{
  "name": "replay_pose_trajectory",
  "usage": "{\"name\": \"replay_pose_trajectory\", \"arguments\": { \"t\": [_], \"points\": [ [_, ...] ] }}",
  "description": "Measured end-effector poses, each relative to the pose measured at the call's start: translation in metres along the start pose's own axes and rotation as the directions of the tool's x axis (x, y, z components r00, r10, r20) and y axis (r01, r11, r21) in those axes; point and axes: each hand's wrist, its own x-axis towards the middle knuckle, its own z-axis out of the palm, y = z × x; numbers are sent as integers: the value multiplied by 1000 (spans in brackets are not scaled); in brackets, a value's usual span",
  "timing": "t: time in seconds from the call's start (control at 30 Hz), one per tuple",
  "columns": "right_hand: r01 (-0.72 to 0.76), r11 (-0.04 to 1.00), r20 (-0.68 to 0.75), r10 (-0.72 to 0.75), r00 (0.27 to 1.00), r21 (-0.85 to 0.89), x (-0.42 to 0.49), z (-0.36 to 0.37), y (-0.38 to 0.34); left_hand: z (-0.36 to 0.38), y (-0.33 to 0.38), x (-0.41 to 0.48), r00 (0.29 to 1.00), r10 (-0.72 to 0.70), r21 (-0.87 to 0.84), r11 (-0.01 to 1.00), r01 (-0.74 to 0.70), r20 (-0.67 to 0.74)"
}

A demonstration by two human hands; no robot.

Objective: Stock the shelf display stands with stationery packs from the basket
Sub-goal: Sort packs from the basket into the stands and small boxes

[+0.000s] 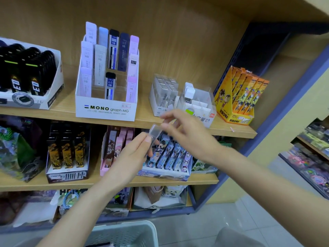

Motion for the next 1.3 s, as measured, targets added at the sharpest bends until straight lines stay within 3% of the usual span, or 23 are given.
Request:
{"name": "replay_pose_trajectory", "arguments": {
  "t": [0.17,0.27,0.4,0.53,0.63,0.73,0.87,1.3],
  "points": [
    [-46,956,40,36,999,289,-15,10,-9,5,5,-8,982,184,203,964,-171,-47],
    [-42,911,-78,80,994,410,-12,-11,-7,3,21,-2,950,248,284,940,-189,-190],
    [24,936,-450,146,881,350,14,-56,17,1,49,30,893,410,454,842,-292,-185],
    [3,975,-566,127,814,224,50,-75,39,9,68,68,840,538,683,639,-355,-67],
    [-25,992,-536,87,839,122,77,-72,45,11,70,89,858,513,808,499,-312,14],
    [-68,997,-417,50,907,-29,101,-65,52,10,66,95,879,474,857,428,-286,56],
    [-107,981,-223,69,972,-163,122,-59,56,6,63,97,871,487,859,413,-302,73],
    [-39,973,-34,33,999,-228,127,-57,59,4,64,101,866,485,878,355,-321,121]
  ]
}}
